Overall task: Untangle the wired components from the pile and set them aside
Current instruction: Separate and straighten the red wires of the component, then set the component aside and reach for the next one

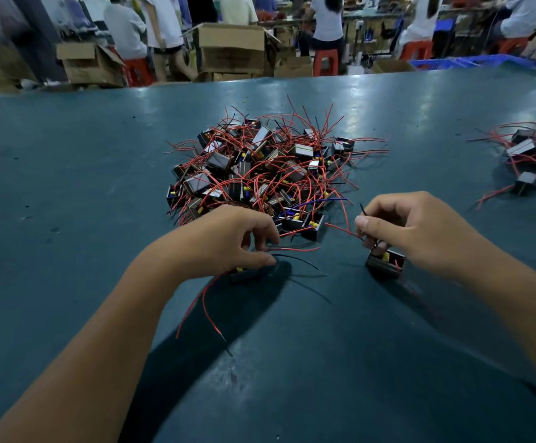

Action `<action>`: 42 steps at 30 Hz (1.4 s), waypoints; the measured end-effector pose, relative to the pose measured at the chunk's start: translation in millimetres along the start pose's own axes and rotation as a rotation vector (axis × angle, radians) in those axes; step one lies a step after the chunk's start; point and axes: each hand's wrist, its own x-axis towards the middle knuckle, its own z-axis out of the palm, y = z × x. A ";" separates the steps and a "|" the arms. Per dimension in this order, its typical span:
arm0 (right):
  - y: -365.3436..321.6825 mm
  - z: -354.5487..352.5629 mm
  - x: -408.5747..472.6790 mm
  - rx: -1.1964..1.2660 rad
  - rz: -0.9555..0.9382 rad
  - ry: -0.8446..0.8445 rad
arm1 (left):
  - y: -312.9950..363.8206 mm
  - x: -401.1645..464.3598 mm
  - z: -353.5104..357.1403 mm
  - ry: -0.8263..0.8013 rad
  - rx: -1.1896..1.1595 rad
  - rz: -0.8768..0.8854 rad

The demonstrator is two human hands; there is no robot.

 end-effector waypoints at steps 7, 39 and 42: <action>-23.6 15.4 -16.1 -0.226 -0.507 0.361 | 5.9 1.2 4.0 0.012 0.068 0.041; 0.5 -9.2 4.3 0.132 -0.132 0.353 | 29.0 6.2 18.5 0.033 -0.199 -0.035; 2.1 -3.8 3.1 0.033 -0.120 0.212 | 28.9 6.6 19.3 0.035 -0.188 -0.045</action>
